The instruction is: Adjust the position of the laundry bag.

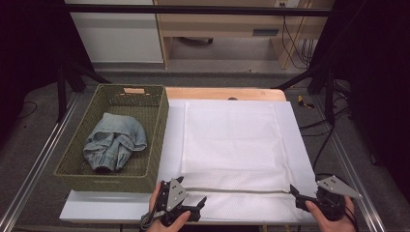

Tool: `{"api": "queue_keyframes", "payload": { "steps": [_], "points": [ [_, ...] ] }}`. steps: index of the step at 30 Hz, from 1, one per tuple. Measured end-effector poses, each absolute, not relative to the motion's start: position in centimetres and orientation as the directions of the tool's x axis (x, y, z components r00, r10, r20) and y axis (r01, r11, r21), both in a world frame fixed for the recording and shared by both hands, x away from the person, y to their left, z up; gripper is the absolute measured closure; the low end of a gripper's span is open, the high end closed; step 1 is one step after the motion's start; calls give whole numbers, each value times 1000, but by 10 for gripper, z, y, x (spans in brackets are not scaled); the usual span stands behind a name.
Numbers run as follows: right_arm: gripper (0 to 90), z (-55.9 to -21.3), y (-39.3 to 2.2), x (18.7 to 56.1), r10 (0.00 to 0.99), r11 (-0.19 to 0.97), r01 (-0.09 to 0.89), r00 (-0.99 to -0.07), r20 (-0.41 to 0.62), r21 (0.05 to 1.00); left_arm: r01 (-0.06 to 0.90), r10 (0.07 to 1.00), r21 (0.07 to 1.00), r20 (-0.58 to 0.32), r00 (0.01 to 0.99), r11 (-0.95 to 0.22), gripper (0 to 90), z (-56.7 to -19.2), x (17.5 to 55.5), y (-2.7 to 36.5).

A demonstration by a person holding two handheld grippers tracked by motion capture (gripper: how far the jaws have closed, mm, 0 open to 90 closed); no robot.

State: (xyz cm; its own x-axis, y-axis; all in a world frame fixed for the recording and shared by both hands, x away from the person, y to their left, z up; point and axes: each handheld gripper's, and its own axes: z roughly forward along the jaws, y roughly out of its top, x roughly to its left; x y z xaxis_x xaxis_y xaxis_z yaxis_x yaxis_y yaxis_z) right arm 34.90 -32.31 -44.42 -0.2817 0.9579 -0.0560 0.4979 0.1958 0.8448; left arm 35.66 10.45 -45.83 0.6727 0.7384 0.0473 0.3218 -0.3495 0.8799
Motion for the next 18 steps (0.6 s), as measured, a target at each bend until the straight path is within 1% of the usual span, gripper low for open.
{"api": "queue_keyframes", "payload": {
  "steps": [6,9,10,13,15,17,18],
  "points": [
    [113,-451,-324,339,957,202,521,-286,-53,829,340,762,879,40,647,-335,47,-461,359,114],
    [131,-454,-326,338,960,193,538,-278,-44,821,360,773,879,16,634,-313,47,-465,361,116],
    [181,-456,-328,338,959,196,540,-281,-44,818,367,776,876,12,630,-312,47,-466,361,116],
    [206,-458,-327,339,958,192,548,-284,-35,814,386,789,868,9,615,-311,48,-470,361,117],
    [273,-460,-325,339,954,203,551,-299,-35,810,397,794,866,0,608,-304,48,-471,362,118],
    [301,-461,-324,339,954,191,556,-300,-20,809,402,797,867,-9,604,-295,48,-470,361,120],
    [341,-461,-324,339,952,198,550,-305,-25,811,400,798,868,-7,603,-294,48,-470,361,120]
  ]
}}
